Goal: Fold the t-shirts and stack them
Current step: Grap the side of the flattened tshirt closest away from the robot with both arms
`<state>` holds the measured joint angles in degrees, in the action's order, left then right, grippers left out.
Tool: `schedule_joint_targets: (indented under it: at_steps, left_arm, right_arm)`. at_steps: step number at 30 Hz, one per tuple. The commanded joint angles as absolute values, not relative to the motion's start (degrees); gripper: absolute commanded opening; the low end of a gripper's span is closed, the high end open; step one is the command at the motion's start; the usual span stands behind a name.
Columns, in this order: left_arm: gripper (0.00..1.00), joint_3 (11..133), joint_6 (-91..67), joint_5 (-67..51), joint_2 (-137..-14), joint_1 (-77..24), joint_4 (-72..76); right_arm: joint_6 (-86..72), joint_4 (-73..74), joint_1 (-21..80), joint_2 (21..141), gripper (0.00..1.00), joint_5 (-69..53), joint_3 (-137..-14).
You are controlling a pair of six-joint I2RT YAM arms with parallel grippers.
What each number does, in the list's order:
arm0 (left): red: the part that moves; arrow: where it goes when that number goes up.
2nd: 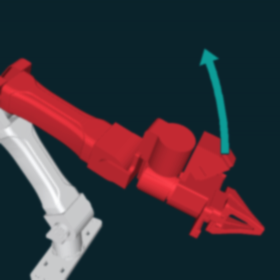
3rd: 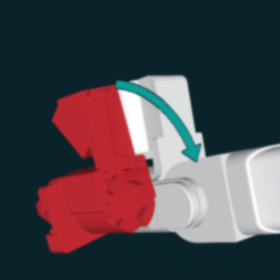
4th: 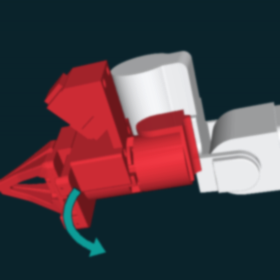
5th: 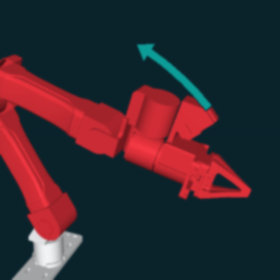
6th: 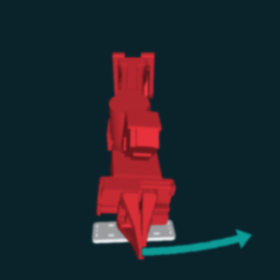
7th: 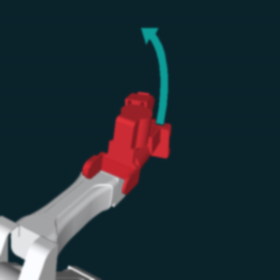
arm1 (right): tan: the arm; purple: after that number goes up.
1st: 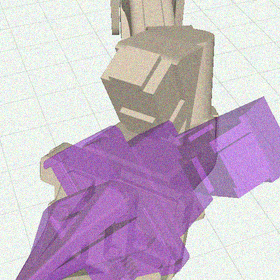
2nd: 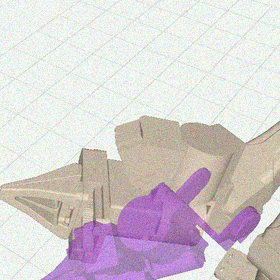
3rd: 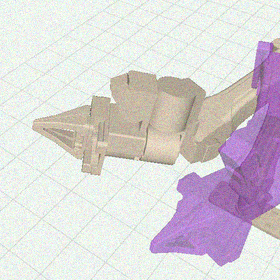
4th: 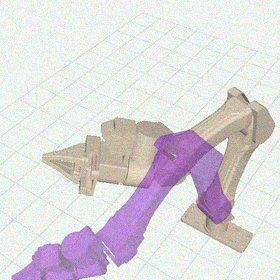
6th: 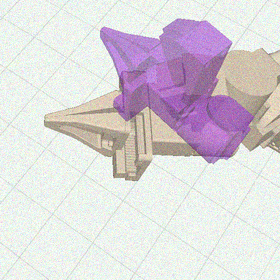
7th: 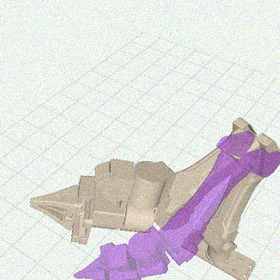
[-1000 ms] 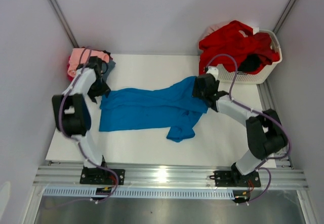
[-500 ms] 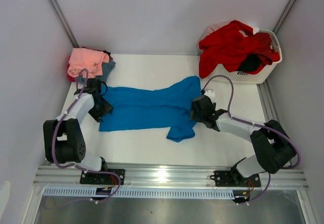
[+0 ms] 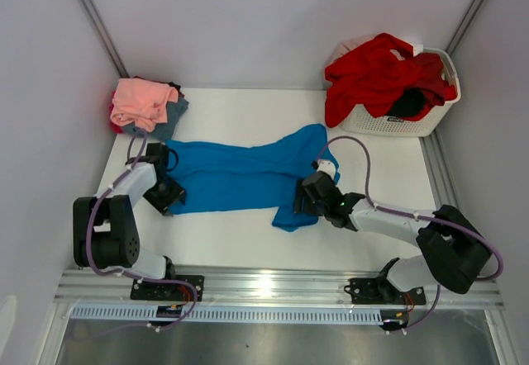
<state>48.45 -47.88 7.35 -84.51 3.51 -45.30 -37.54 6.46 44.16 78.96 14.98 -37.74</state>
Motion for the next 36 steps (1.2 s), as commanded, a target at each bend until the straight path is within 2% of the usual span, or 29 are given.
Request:
schedule_joint_targets:
  at_steps: [1, 8, 12, 14, 15, 17, 19, 23, 24, 25, 26, 28, 29, 36]
  left_arm:
    - [0.55, 48.0, -49.8, 8.1, -83.3, 3.3, -45.0]
    - [0.49, 48.6, -50.5, 9.0, -86.0, 3.4, -44.6]
    - [0.41, 49.0, -50.7, 7.9, -87.8, 3.4, -43.3]
    - [0.31, 49.1, -50.6, 6.9, -88.9, 3.6, -42.4]
    - [0.18, 49.3, -50.6, 6.5, -89.7, 3.6, -42.2]
    - [0.01, 50.0, -50.1, 5.9, -89.7, 3.8, -41.8]
    - [0.01, 50.5, -50.0, 5.7, -89.6, 3.8, -42.0]
    - [0.01, 50.5, -49.9, 5.5, -89.0, 3.9, -42.2]
    - [0.00, 50.4, -49.8, 5.4, -88.9, 3.9, -42.2]
    - [0.01, 50.4, -49.8, 5.4, -88.3, 3.9, -42.2]
    - [0.01, 50.3, -49.7, 5.5, -88.2, 3.9, -42.4]
    - [0.01, 50.3, -49.7, 5.6, -87.5, 4.1, -42.6]
    - [0.01, 50.3, -49.7, 5.5, -87.2, 4.2, -42.8]
    - [0.01, 50.2, -49.2, 5.4, -85.5, 5.5, -43.8]
  right_arm:
    - [-39.2, 4.5, 48.6, 82.6, 0.71, 15.3, -39.0]
    - [-39.1, 8.5, 57.6, 87.4, 0.71, 20.2, -43.4]
    - [-39.3, 12.5, 62.3, 86.7, 0.71, 27.1, -45.1]
    - [-39.8, 13.7, 63.4, 86.4, 0.71, 28.6, -45.1]
    - [-40.2, 14.2, 64.2, 86.5, 0.71, 30.1, -45.0]
    - [-41.6, 15.9, 64.8, 87.2, 0.70, 31.3, -44.9]
    - [-42.6, 17.8, 65.7, 87.6, 0.69, 33.5, -44.6]
    - [-45.5, 21.3, 66.2, 87.8, 0.56, 36.3, -43.9]
    - [-46.7, 22.5, 66.2, 87.3, 0.41, 36.8, -43.7]
    - [-47.2, 23.0, 66.2, 86.9, 0.35, 37.7, -43.3]
    - [-47.6, 23.5, 66.2, 86.6, 0.24, 38.0, -43.2]
    - [-48.4, 24.2, 66.2, 85.6, 0.13, 38.6, -42.5]
    - [-48.6, 24.4, 66.2, 85.4, 0.01, 38.6, -42.3]
    - [-51.6, 30.7, 66.2, 85.3, 0.00, 43.8, -42.8]
